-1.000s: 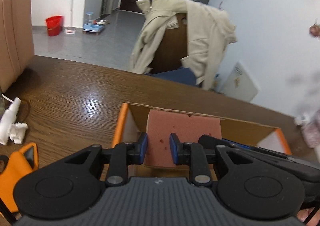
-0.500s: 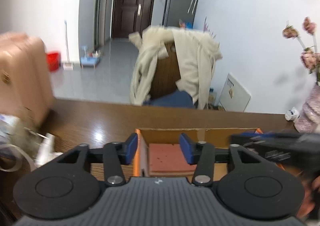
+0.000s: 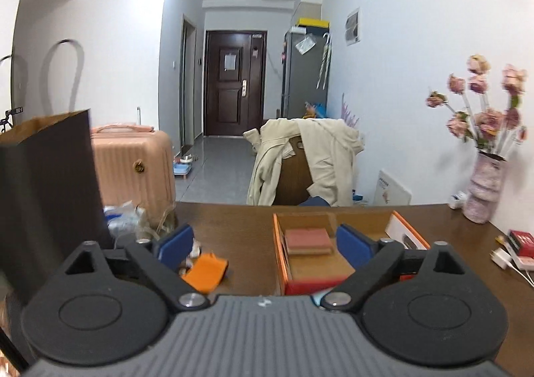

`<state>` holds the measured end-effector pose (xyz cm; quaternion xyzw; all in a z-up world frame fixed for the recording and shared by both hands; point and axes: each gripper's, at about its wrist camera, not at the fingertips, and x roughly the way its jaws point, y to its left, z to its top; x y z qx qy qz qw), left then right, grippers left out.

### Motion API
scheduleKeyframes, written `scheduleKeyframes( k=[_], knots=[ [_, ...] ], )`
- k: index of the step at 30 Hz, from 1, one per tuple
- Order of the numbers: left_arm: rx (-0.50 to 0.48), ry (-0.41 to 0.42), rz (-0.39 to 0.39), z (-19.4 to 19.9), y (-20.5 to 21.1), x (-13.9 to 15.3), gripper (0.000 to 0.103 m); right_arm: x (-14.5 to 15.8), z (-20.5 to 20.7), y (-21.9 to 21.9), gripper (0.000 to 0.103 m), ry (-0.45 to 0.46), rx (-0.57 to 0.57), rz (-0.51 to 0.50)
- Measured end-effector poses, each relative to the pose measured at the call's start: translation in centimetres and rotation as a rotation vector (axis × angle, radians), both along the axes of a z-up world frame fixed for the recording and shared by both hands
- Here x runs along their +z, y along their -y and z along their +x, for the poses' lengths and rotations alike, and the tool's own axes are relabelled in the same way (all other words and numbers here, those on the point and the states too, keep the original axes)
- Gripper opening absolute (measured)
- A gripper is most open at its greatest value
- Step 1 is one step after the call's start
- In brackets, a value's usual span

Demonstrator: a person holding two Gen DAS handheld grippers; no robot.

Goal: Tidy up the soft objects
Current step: 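Move both grippers toward the purple cloth bag on the table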

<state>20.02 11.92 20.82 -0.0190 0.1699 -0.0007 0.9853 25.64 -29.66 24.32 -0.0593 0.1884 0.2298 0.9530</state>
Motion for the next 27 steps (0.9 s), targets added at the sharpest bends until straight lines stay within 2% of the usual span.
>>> scheduleKeyframes(
  k=[5, 8, 10, 13, 15, 18, 21, 27],
  knots=[
    [-0.017, 0.081, 0.051, -8.6, 1.6, -4.1, 0.103, -4.7, -7.6, 2.1, 0.082, -0.001, 0.027, -0.011],
    [-0.043, 0.115, 0.091, -10.9, 2.7, -6.3, 0.103, -8.3, -10.3, 2.0, 0.086, -0.009, 0.053, 0.006],
    [-0.062, 0.105, 0.067, -11.4, 3.1, -7.9, 0.103, -11.2, -11.3, 1.6, 0.087, 0.022, 0.076, -0.003],
    [-0.091, 0.059, 0.011, -10.7, 3.4, -10.4, 0.103, -15.1, -12.9, 0.3, 0.087, 0.05, 0.077, -0.051],
    [-0.107, 0.024, 0.015, -10.0, 3.8, -12.3, 0.103, -17.1, -13.6, -0.8, 0.087, 0.048, 0.112, -0.066],
    [-0.135, -0.01, 0.039, -8.8, 4.2, -14.1, 0.103, -19.4, -14.5, -1.9, 0.086, 0.039, 0.187, -0.027],
    [-0.189, -0.024, 0.021, -6.9, 4.1, -15.4, 0.103, -20.8, -14.2, -3.4, 0.086, -0.018, 0.185, 0.02],
    [-0.264, -0.127, -0.034, 0.7, 4.3, -18.0, 0.103, -22.8, -11.6, -6.4, 0.083, -0.131, 0.166, 0.127]
  ],
)
